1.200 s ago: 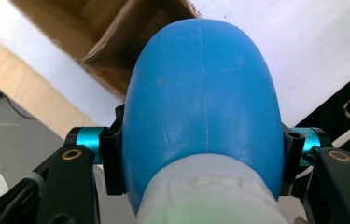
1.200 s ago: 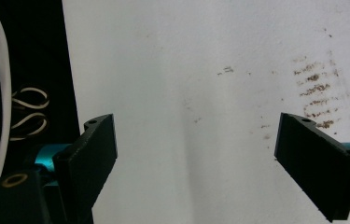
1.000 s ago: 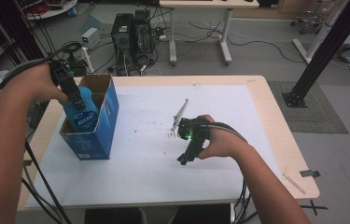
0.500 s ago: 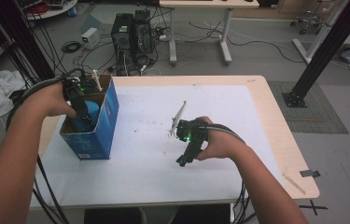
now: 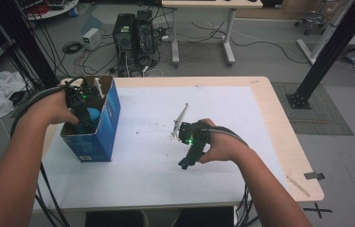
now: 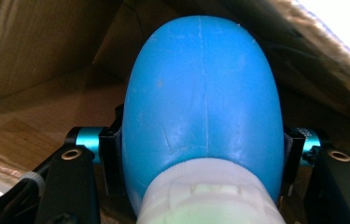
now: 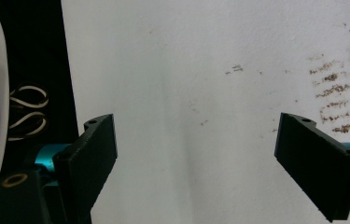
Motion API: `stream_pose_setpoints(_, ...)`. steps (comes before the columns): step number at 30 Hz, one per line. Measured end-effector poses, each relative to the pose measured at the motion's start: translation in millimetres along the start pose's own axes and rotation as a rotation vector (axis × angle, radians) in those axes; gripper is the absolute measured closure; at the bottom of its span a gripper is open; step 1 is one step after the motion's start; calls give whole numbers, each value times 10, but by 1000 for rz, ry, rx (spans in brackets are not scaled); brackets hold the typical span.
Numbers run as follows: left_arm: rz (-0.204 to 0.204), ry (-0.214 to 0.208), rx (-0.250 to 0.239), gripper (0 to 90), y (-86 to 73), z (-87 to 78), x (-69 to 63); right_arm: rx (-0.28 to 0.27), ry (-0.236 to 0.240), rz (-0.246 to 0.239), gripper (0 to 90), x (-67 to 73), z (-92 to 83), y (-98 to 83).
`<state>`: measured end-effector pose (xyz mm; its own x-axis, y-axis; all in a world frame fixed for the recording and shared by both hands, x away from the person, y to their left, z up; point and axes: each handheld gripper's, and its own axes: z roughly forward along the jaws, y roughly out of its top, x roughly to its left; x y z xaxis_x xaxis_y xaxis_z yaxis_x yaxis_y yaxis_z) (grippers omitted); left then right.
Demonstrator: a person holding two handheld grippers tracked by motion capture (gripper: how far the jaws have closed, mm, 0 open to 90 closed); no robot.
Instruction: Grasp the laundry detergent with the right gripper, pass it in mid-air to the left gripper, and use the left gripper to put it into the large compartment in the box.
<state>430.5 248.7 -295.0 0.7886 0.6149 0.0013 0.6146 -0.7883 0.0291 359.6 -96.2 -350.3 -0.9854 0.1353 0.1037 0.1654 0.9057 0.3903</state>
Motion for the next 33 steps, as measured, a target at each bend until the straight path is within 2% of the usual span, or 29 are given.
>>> stream_pose_setpoints(14, 9, -5, 4, 362, 28, 2, -11, 6, 0, 8, 123, 4, 12, 4)
stream_pose_setpoints(17, 13, 7, 4, 323, 41, -39, -24, 7, 1, 10, 123, 5, 6, 2)
stream_pose_setpoints(22, 17, 11, 16, 311, 51, -50, -35, 1, 0, 2, 123, -1, 18, 4)
stream_pose_setpoints(33, 3, 20, 1, 270, 62, -169, -48, -2, -1, 7, 123, -1, 8, -13)
